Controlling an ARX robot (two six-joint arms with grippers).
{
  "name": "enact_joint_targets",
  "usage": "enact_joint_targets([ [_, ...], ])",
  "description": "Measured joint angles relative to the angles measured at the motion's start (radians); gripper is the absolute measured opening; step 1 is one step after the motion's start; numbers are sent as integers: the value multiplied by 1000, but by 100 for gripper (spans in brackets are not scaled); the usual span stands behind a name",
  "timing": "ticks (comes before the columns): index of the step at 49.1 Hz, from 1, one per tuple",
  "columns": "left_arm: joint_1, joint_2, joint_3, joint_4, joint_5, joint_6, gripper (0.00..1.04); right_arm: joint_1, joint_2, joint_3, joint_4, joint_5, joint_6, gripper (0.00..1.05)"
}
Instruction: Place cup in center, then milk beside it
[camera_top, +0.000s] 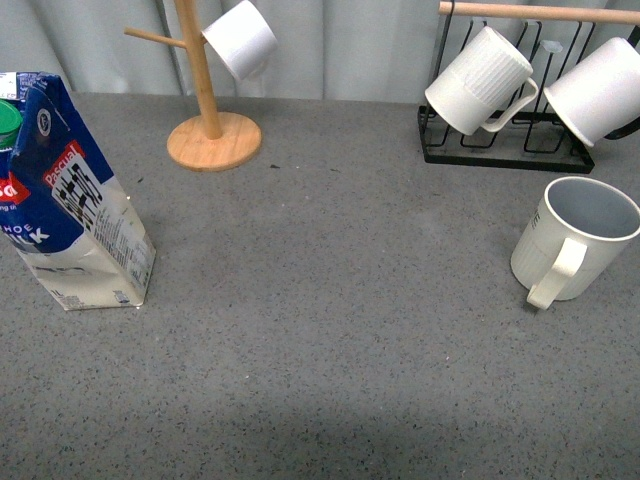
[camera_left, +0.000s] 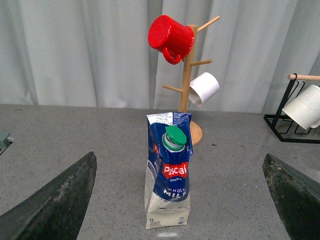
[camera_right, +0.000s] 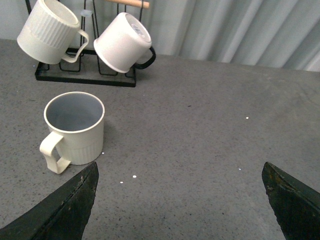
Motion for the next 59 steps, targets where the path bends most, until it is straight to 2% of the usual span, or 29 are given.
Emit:
enact_joint_targets([
  [5,0,0,0,0,0,0,98,-46,189,45,114,-87,7,95],
  [12,0,0,0,0,0,0,98,-76,513,152,290,-144,29,95],
  [22,0,0,0,-1,0,0,98,-100,880,338,364,-185,92,95],
  [41,0,0,0,-1,0,0,98,-78,1336,645,207,-216,273,95],
  [57,0,0,0,-1,0,0,98,-54,1450,768,91,-204,318,95],
  [59,0,0,0,-1,0,0,98,-53,1457,776,77,-203,326,93],
])
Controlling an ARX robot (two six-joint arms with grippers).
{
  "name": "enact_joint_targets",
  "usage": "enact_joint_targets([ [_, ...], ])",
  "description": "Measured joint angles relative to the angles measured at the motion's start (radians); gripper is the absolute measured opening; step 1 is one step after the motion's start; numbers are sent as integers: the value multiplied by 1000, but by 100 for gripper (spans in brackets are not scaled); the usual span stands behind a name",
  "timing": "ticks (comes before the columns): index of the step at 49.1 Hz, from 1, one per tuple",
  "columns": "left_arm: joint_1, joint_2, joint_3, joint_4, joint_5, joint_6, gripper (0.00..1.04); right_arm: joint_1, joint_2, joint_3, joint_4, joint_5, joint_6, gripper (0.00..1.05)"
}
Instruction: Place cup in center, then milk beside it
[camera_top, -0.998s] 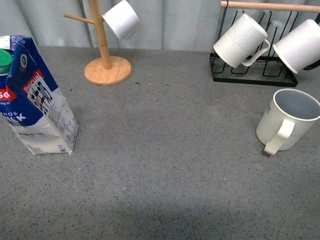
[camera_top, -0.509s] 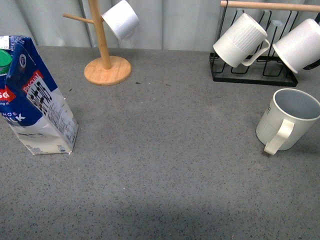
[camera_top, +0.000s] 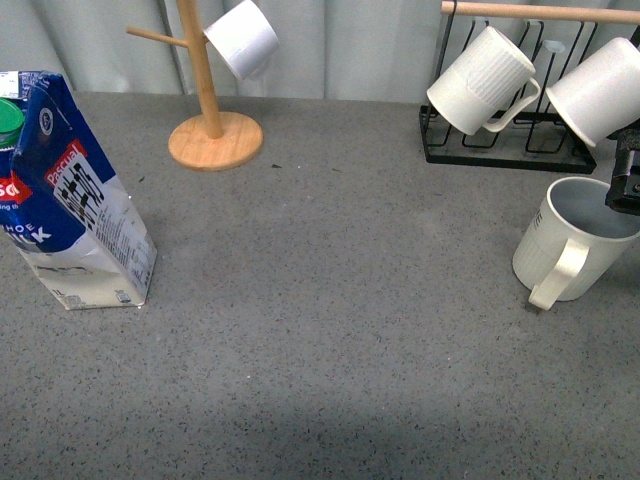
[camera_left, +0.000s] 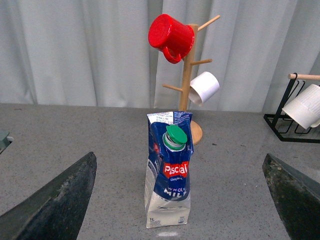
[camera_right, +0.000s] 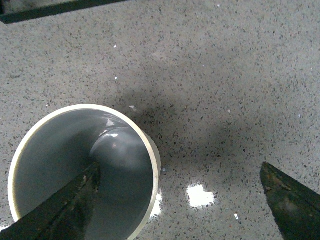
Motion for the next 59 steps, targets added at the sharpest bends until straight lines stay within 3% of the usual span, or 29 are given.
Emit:
enact_joint_targets([
  [19,0,0,0,0,0,0,98,15,34,26,-45,-14,23,43],
  [30,0,0,0,0,0,0,98,22,42,42,-63,-27,47,1],
  [44,0,0,0,0,0,0,98,42,9,72,-143,-67,54,1],
  [59,0,0,0,0,0,0,98,208,-9,124,-171,-127,60,1],
])
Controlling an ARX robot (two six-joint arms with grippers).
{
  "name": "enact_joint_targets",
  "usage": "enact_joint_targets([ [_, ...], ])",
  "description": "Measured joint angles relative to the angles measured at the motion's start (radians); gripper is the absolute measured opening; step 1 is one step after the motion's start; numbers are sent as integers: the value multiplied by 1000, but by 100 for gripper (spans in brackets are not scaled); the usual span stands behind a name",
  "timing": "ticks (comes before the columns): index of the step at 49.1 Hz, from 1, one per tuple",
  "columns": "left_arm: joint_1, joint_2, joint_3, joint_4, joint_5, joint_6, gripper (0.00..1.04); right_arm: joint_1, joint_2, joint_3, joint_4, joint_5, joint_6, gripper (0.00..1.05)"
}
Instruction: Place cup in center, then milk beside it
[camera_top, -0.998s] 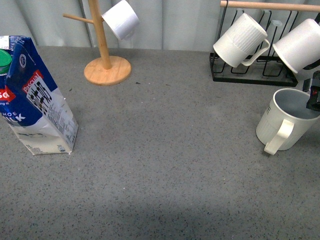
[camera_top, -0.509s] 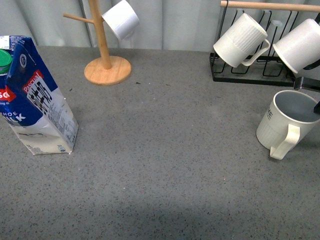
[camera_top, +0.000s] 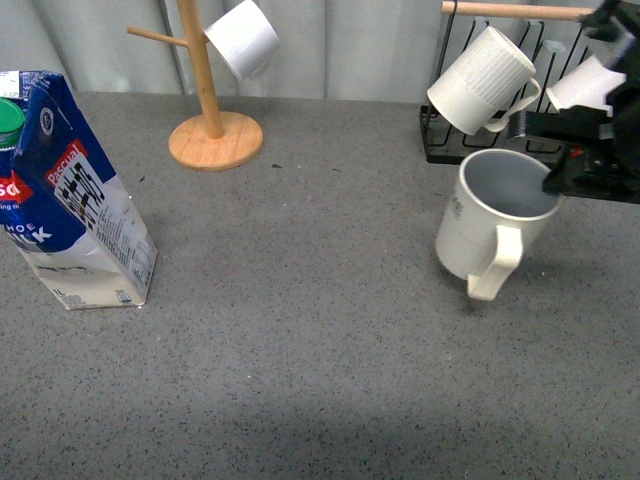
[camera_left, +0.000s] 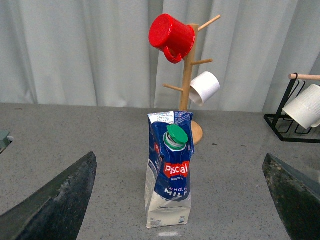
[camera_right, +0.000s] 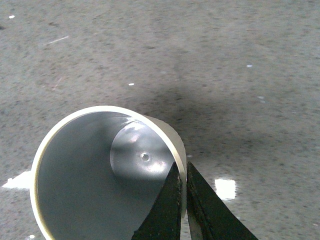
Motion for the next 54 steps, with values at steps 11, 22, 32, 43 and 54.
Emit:
enact_joint_targets([
  [11,0,0,0,0,0,0,98,96,54,39,38,-22,56,1],
  [22,0,0,0,0,0,0,98,161,117,60,43,-23,96,1],
  [32,0,0,0,0,0,0,98,178,137,69,61,-39,107,1],
  [43,0,0,0,0,0,0,98,180,147,72,74,-42,116,1],
  [54,0,0,0,0,0,0,98,169,135,61,135,-73,135,32],
])
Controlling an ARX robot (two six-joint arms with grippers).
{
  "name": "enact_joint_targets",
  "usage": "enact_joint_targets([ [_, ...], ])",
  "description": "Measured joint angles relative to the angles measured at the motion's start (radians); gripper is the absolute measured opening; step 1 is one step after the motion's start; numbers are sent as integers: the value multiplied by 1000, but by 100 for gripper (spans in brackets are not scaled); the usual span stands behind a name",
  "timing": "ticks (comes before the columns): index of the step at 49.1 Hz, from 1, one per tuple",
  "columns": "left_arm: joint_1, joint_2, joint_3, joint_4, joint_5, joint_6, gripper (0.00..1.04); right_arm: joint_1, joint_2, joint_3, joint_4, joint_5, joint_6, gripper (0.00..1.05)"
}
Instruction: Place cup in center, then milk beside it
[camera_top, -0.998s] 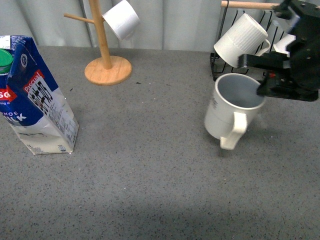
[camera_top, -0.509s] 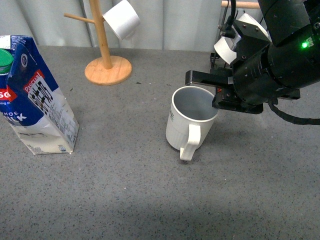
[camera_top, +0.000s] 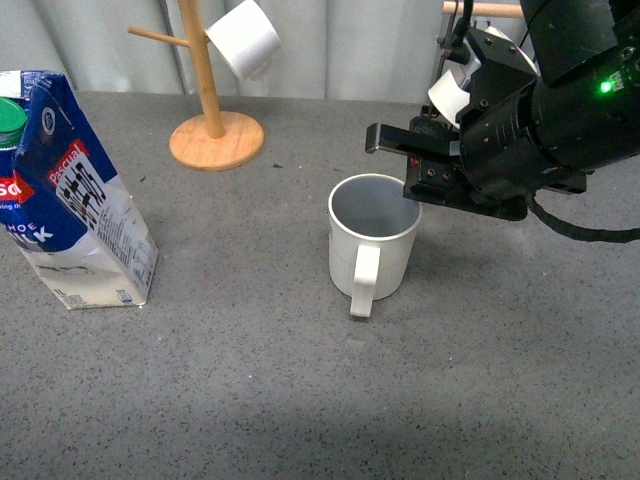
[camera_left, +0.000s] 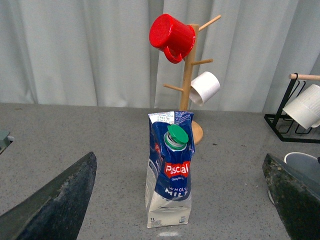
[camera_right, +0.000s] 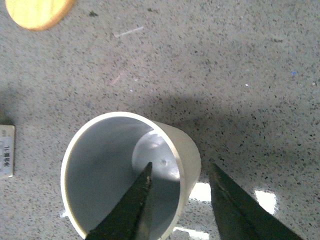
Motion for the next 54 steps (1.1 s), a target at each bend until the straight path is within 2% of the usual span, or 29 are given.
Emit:
enact_joint_targets([
  [6,0,0,0,0,0,0,98,-10,-39,-28,55,7,6,50],
  [19,0,0,0,0,0,0,98,-44,-181,-105,139,99,-24,89],
  [22,0,0,0,0,0,0,98,-54,-216,-135,172,140,-46,97],
  [23,0,0,0,0,0,0,98,-55,-226,-148,192,157,-52,97],
  [25,0,0,0,0,0,0,98,-59,-241,-164,219,183,-71,95],
  [28,0,0,0,0,0,0,98,-62,-221,-264,541,322,-167,84],
  [29,0,0,0,0,2,0,98,-66,-214,-323,689,361,-217,79],
  [31,0,0,0,0,-1,0,98,-82,-215,-425,887,359,-284,70],
  [34,0,0,0,0,-1,0,98,-112,-261,-543,1081,344,-332,55],
  [41,0,-1,0,0,0,0,98,-171,-434,-699,1133,294,-367,23],
  [47,0,-1,0,0,0,0,98,-198,-518,-784,1116,264,-373,2],
  [54,0,-1,0,0,0,0,98,-233,-657,-872,1068,228,-377,1],
])
